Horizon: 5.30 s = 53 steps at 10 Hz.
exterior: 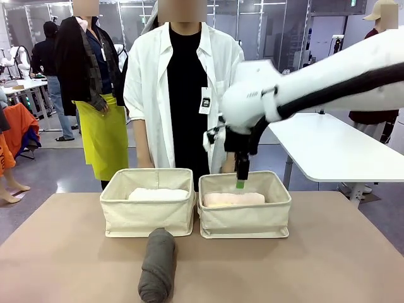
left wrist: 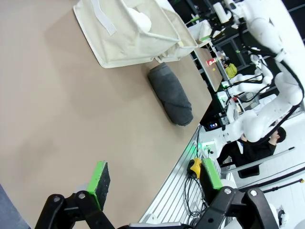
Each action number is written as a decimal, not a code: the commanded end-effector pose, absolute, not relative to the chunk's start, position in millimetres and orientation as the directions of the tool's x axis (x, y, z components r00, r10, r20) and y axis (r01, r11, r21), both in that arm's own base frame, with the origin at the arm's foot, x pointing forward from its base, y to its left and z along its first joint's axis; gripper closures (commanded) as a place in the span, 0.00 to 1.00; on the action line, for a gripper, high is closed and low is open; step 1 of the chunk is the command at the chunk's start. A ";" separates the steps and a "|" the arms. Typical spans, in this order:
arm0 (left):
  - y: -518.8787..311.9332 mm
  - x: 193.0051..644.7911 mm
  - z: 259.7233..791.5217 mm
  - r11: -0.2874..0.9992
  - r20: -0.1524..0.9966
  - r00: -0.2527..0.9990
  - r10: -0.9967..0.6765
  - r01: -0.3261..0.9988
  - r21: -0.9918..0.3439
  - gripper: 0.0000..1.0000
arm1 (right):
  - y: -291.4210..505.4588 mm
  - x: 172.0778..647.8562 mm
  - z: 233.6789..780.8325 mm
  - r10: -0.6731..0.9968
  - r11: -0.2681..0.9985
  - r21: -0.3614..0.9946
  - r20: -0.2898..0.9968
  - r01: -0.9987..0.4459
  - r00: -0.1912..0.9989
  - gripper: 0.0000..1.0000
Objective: Divide the towels into two baskets.
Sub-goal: Pick up one hotel-folded towel from the bottom of the table and place it in the Fabric basket indicated by the person.
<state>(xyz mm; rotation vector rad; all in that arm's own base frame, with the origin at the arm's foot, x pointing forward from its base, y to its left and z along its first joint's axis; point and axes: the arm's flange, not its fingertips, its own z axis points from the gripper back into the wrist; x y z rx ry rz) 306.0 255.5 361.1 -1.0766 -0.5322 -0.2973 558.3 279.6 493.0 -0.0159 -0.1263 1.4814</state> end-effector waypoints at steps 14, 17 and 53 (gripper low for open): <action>254.5 301.8 363.1 0.441 0.569 0.822 0.035 0.499 -0.747 0.04 | -212.9 372.4 363.8 -0.198 0.291 0.933 0.278 -0.214 0.940 0.00; 254.5 301.8 363.1 0.441 0.569 0.822 0.035 0.499 -0.747 0.04 | -223.6 369.8 359.8 -0.182 0.318 0.925 0.276 -0.209 0.944 0.00; -213.2 355.8 315.5 0.854 0.161 0.985 -0.058 0.133 -0.503 0.04 | -223.6 369.8 359.8 -0.182 0.318 0.925 0.276 -0.209 0.944 0.00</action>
